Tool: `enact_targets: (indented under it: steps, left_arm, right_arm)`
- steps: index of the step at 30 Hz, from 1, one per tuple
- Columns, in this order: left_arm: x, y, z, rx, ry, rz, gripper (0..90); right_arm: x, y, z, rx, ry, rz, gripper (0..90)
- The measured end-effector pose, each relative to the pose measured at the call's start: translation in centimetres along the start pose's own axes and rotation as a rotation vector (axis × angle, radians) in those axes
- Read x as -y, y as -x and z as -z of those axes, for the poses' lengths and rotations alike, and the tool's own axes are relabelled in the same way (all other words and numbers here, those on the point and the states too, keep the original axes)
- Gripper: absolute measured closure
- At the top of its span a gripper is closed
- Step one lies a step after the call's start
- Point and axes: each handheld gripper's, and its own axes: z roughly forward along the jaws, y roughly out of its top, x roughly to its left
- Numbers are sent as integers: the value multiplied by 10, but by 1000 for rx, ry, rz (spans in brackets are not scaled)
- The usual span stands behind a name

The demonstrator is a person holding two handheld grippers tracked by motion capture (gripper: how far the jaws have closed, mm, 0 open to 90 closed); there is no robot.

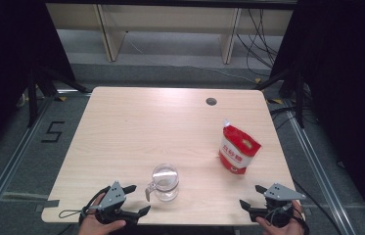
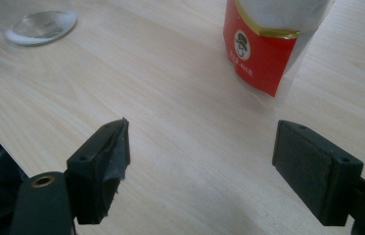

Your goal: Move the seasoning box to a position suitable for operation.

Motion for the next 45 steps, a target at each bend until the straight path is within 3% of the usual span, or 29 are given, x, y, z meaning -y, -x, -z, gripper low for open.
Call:
enact_targets:
  steps: [4,6,8,9,10,12,13,17,18,19,20,22,25,26,27,29,30,32,34,36,37,39,41,42,43,44,45]
  left_arm:
    - [-1,0,1,-22,-11,-12,180]
    - [-1,0,1,-16,-1,-17,209]
    - [-1,1,0,-8,5,-1,219]
    - [-1,0,1,-19,-9,-20,231]
    - [-1,1,0,-9,5,-12,260]
    - [-2,2,-1,-6,11,-10,264]
    - [-3,3,-1,-14,9,-32,290]
    - [-4,7,-4,-28,13,-48,312]
    - [-5,8,-4,-39,-2,-71,316]
    - [-5,8,-4,-39,-2,-71,317]
    - [-5,10,-6,-47,-3,-65,317]
    - [-7,9,-6,-52,-27,-93,338]
    - [-8,10,-7,-69,-9,-101,387]
    - [-8,12,-8,-69,-9,-85,387]
    - [-9,10,-7,-76,-27,-117,410]
    - [-9,9,-7,-72,-25,-126,453]
    - [-9,11,-8,-68,-12,-110,470]
    - [-11,9,-8,-69,-4,-101,538]
    - [-12,9,-9,-63,13,-90,579]
    - [-13,8,-9,-62,4,-105,659]
    - [-12,8,-9,-60,4,-95,659]
    - [-11,9,-10,-48,13,-74,697]
    - [-12,7,-8,-73,9,-103,716]
    - [-12,7,-8,-87,14,-90,718]
    - [-13,1,-7,-100,9,-139,719]
    - [-13,-2,-7,-110,16,-114,723]
    - [-13,-2,-7,-110,16,-114,724]
  right_arm:
    - [0,0,-1,6,5,-9,220]
    - [0,-2,0,14,0,-47,219]
    - [0,-2,1,25,1,-45,215]
    - [0,-2,1,28,5,-45,209]
    - [0,0,0,29,8,-15,203]
    - [0,0,-1,24,3,-15,204]
    - [0,-3,0,17,7,-42,203]
    - [0,-4,-1,17,-16,-46,203]
    - [0,-1,-2,8,2,-9,204]
    - [0,-1,-2,8,2,-9,204]
    - [0,-3,-1,21,0,-40,204]
    - [0,-4,-1,17,-14,-41,203]
    - [0,-1,-3,19,-12,-5,204]
    - [0,-1,-4,9,-13,2,205]
    - [0,-2,-3,10,-11,-4,207]
    - [0,-2,-3,9,-12,5,207]
    - [0,-1,-3,25,-12,12,207]
    - [1,-4,-3,7,-29,-25,213]
    - [1,-4,-4,-6,-28,-27,219]
    - [1,-1,-5,-7,-19,-1,218]
    - [1,-3,-4,0,-26,-26,218]
    - [1,-1,-4,2,-23,-7,218]
    - [1,-2,-4,-6,-26,-13,221]
    - [1,-2,-4,-7,-24,-7,223]
    - [1,-1,-5,-2,-15,11,223]
    - [1,-1,-5,-3,-17,13,223]
    - [1,-1,-5,-3,-17,13,223]
